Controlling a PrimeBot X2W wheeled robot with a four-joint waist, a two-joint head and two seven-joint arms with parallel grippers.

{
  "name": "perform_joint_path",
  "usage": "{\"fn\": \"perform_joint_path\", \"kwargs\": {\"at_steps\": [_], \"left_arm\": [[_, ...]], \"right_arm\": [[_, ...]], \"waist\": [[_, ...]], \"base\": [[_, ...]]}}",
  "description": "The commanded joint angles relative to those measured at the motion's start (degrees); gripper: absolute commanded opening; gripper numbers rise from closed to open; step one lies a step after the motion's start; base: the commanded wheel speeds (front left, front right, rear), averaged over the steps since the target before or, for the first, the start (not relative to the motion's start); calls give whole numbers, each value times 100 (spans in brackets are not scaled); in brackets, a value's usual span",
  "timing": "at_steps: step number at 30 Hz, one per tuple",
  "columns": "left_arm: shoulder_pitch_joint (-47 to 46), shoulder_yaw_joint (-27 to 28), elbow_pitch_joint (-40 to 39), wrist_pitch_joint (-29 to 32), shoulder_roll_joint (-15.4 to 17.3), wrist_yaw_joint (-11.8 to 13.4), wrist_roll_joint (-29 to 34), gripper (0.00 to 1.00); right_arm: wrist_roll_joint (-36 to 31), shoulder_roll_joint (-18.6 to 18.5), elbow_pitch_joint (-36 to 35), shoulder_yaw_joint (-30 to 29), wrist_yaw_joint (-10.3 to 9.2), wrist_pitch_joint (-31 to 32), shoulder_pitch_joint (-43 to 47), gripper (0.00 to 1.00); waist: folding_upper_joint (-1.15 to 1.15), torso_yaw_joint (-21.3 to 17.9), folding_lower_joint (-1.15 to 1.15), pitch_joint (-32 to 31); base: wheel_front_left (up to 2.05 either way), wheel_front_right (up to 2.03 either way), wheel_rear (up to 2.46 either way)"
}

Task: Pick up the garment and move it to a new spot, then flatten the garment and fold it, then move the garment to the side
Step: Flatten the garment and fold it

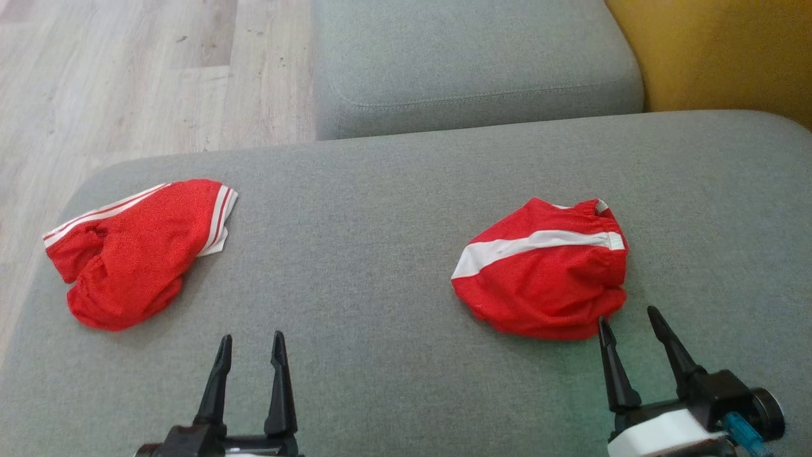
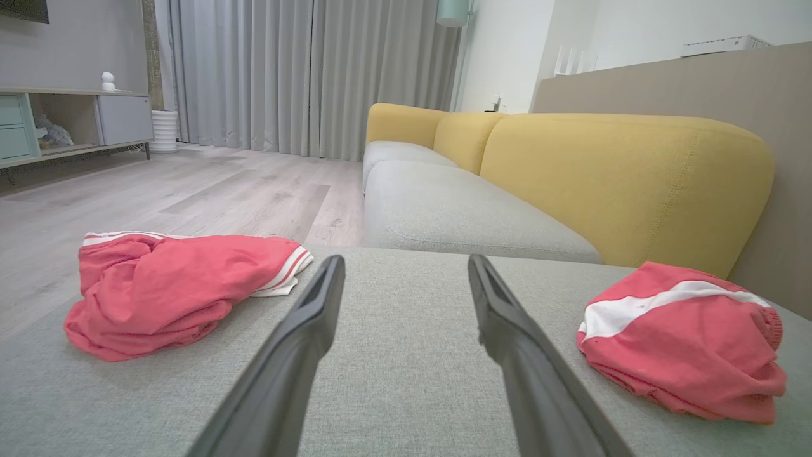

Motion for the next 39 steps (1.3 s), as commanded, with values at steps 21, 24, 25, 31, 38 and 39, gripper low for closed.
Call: {"fn": "perform_joint_path", "kwargs": {"at_steps": [21,24,25,31,38,39], "left_arm": [[-150,199,-72,-36,-10,68,110,100],[-149,179,-86,-36,-10,84,104,100],[-148,164,-92,-36,-10,90,103,100],[-201,75,-153,-36,-10,137,105,100],[-504,-314,-315,-36,-10,124,558,100],[-578,-371,-341,-36,-10,137,578,100]], "right_arm": [[6,-36,-142,173,39,-21,-133,100],[10,-36,-143,154,39,-21,-134,100],[15,-36,-143,143,39,-21,-135,100],[298,-36,8,83,39,-21,-374,100],[950,-36,729,-203,39,-21,-1320,100],[1044,-41,900,-256,39,-21,-1510,100]], "waist": [[0,91,1,-101],[0,118,1,-84],[0,122,1,-75],[0,147,1,167],[0,255,1,761],[0,275,1,879]], "base": [[0,0,0],[0,0,0],[0,0,0],[0,0,0],[0,0,0],[0,0,0]]}}
